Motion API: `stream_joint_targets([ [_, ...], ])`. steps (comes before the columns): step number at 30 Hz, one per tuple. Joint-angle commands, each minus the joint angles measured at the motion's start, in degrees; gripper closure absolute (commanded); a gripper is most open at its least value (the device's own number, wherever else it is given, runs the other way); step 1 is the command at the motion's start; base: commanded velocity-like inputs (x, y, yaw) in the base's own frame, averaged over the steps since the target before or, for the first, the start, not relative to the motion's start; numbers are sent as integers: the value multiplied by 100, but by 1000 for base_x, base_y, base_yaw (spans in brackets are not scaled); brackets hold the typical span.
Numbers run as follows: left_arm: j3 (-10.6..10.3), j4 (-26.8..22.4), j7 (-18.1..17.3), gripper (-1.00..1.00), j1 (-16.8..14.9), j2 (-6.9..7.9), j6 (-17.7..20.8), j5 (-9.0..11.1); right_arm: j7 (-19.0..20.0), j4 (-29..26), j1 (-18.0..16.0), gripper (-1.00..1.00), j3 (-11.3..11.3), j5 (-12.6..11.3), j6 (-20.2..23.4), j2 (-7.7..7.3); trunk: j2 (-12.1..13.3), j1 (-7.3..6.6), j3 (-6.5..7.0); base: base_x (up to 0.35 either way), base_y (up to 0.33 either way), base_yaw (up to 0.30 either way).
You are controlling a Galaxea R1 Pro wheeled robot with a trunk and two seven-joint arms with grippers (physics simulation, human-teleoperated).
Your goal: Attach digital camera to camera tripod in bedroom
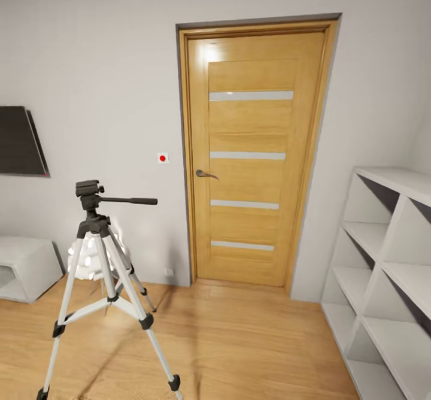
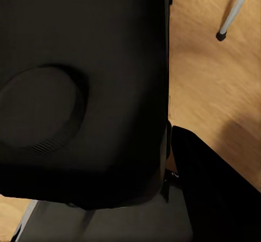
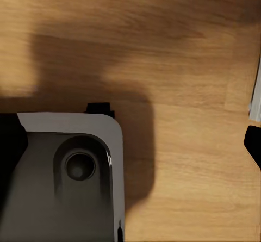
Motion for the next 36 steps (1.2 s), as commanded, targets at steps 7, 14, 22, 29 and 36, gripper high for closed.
stream_joint_targets([
  [7, -53, -3, 21, 100, -4, 8, -10, 43, 13, 17, -7, -100, -48, 55, -34, -4, -5, 0, -8, 6, 0, 276],
  [14, -57, -3, 17, 100, -5, 11, -10, 42, 13, 17, -7, -100, -48, 55, -34, -4, -5, 0, -8, 56, 0, 276],
  [22, -58, -3, 17, 100, -5, 11, -9, 36, 13, 17, -7, -100, -48, 55, -34, -4, -5, 0, -8, 79, 0, 276],
  [29, -58, -3, 11, 100, -4, 11, -9, 35, 13, 17, -7, -100, -48, 55, -34, -4, -5, 0, -8, 88, 0, 276],
  [36, -56, -3, 8, 100, -6, 11, -10, 35, 13, 17, -7, -100, -48, 55, -34, -4, -5, 0, -8, 15, 0, 276],
])
